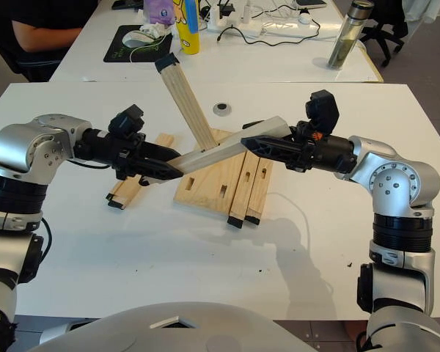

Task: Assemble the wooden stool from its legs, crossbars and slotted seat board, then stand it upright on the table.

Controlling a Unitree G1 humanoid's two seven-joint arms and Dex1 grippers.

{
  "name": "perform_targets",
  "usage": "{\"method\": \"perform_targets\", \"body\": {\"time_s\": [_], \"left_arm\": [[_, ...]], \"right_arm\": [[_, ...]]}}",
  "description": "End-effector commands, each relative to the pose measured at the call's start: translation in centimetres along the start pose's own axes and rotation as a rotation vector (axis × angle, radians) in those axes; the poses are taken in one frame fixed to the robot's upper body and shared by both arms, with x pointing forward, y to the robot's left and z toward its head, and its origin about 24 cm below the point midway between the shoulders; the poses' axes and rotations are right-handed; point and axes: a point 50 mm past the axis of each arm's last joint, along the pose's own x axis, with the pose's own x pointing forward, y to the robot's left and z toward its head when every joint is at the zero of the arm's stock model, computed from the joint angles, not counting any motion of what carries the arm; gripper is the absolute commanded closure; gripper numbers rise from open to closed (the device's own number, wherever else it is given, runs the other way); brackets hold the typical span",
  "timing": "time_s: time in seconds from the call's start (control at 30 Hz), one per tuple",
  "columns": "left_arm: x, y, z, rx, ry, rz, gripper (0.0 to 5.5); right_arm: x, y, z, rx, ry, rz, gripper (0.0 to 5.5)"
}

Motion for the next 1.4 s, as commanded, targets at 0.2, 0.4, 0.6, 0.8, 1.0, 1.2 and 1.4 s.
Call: {"method": "perform_targets", "body": {"time_s": [0.2, 0.4, 0.6, 0.8, 1.0, 1.2, 1.4], "left_arm": [[0.2, 0.0, 0.2, 0.018, -0.006, -0.001, 3.41], [0.4, 1.0, 0.9, 0.031, -0.126, 0.076, 2.72], [-0.8, 0.5, 1.3, -0.003, -0.347, 0.145, 1.80], [-4.9, -0.9, -0.2, -0.093, -0.534, 0.263, 1.48], [-3.9, -0.8, -5.1, -0.102, -0.363, 0.439, 1.48], [0.0, 0.2, -7.7, 0.088, -0.195, 0.571, 1.48], [4.1, 0.7, -8.2, 0.286, -0.164, 0.608, 1.48]], "right_arm": [[0.0, 0.2, -0.2, 0.010, 0.008, 0.013, 3.39], [-0.1, 0.0, -0.1, -0.014, -0.003, -0.015, 3.44], [-1.1, -1.0, -0.4, -0.059, 0.020, -0.151, 3.44], [-3.4, -1.0, -0.6, -0.086, 0.067, -0.250, 3.44], [-6.6, 0.5, 1.0, -0.109, 0.169, -0.286, 3.44], [-7.2, 0.7, 3.3, -0.157, 0.286, -0.248, 3.44], [-5.9, 0.1, 3.0, -0.186, 0.330, -0.205, 3.44]]}}
